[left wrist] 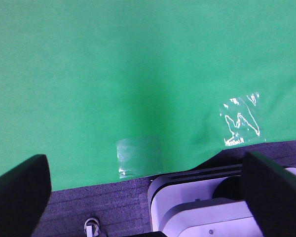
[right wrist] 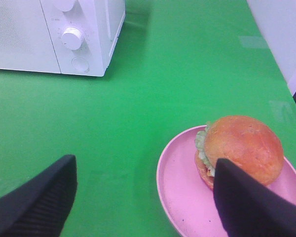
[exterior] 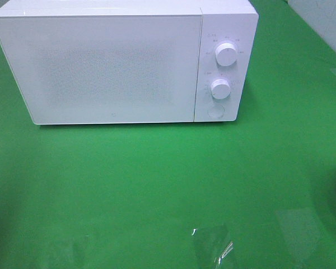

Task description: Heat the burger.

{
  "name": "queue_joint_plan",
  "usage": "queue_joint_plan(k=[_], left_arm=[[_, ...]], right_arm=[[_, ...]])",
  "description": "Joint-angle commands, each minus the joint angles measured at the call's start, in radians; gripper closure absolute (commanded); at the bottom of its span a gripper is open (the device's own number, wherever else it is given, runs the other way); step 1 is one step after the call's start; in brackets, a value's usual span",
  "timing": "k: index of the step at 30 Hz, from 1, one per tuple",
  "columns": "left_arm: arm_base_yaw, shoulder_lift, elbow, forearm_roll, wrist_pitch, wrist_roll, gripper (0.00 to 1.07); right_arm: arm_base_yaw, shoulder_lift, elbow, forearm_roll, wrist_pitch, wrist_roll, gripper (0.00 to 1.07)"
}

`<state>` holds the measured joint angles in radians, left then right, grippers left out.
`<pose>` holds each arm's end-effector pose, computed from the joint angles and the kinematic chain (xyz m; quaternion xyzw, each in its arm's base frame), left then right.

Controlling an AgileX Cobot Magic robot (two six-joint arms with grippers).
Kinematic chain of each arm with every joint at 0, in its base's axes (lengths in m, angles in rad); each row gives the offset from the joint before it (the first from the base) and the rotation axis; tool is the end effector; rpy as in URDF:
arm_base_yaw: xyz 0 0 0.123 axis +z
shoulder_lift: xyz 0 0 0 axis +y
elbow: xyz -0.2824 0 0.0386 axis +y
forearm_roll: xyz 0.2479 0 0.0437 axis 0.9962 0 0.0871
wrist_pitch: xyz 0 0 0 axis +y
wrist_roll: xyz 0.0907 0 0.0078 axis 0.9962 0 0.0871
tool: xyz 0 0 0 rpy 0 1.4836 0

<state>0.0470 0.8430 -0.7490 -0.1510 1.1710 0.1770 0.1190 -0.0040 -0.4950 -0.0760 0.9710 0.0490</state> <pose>0.1271 -0.0067 0.2966 0.0483 0.9769 -0.0517 0.2017 -0.0009 -0.0059 0.2834 -0.0293 0.8282 0.0090 0.5597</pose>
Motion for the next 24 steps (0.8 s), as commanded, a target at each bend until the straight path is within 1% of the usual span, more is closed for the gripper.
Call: queue_joint_plan(k=[1,2,3,4,5,6,7,8,16,18,19,20,21,22,23,24], left_arm=[[0.0,-0.13,0.101,0.002,-0.056,-0.008,0.1],[0.0,-0.158,0.125,0.003,-0.077,-0.008,0.1],[0.0,-0.158,0.125,0.003,-0.077,-0.008,0.1],[0.0,-0.206,0.167,0.003,-0.111,-0.008,0.1],[0.0,-0.206,0.167,0.003,-0.111,-0.008,0.1],[0.0,-0.257,0.204,0.001,-0.12,-0.008,0.1],[0.0,-0.257,0.204,0.001,-0.12,-0.008,0.1],[0.0,-0.297,0.226,0.004,-0.1,-0.009,0.1],[0.0,-0.424,0.231,0.017,-0.098,-0.009,0.1],[0.0,-0.498,0.231,0.02,-0.098,-0.009,0.1],[0.0,-0.498,0.231,0.02,-0.098,-0.009,0.1],[0.0,-0.562,0.231,0.02,-0.098,-0.009,0.1],[0.0,-0.562,0.231,0.02,-0.098,-0.009,0.1],[0.0,-0.619,0.231,0.019,-0.098,-0.009,0.1],[0.0,-0.619,0.231,0.019,-0.098,-0.009,0.1],[0.0,-0.692,0.231,0.015,-0.098,-0.009,0.1]], right_arm=[[-0.004,-0.027,0.005,0.003,-0.009,-0.011,0.35],[-0.004,-0.027,0.005,0.003,-0.009,-0.011,0.35],[-0.004,-0.027,0.005,0.003,-0.009,-0.011,0.35],[-0.004,-0.027,0.005,0.003,-0.009,-0.011,0.35],[-0.004,-0.027,0.005,0.003,-0.009,-0.011,0.35],[-0.004,-0.027,0.005,0.003,-0.009,-0.011,0.35],[-0.004,-0.027,0.005,0.003,-0.009,-0.011,0.35],[-0.004,-0.027,0.005,0.003,-0.009,-0.011,0.35],[-0.004,-0.027,0.005,0.003,-0.009,-0.011,0.35],[-0.004,-0.027,0.005,0.003,-0.009,-0.011,0.35],[-0.004,-0.027,0.005,0.003,-0.009,-0.011,0.35],[-0.004,-0.027,0.005,0.003,-0.009,-0.011,0.35],[-0.004,-0.027,0.005,0.003,-0.009,-0.011,0.35],[-0.004,-0.027,0.005,0.003,-0.009,-0.011,0.35],[-0.004,-0.027,0.005,0.003,-0.009,-0.011,0.35],[-0.004,-0.027,0.005,0.003,-0.009,-0.011,0.35]])
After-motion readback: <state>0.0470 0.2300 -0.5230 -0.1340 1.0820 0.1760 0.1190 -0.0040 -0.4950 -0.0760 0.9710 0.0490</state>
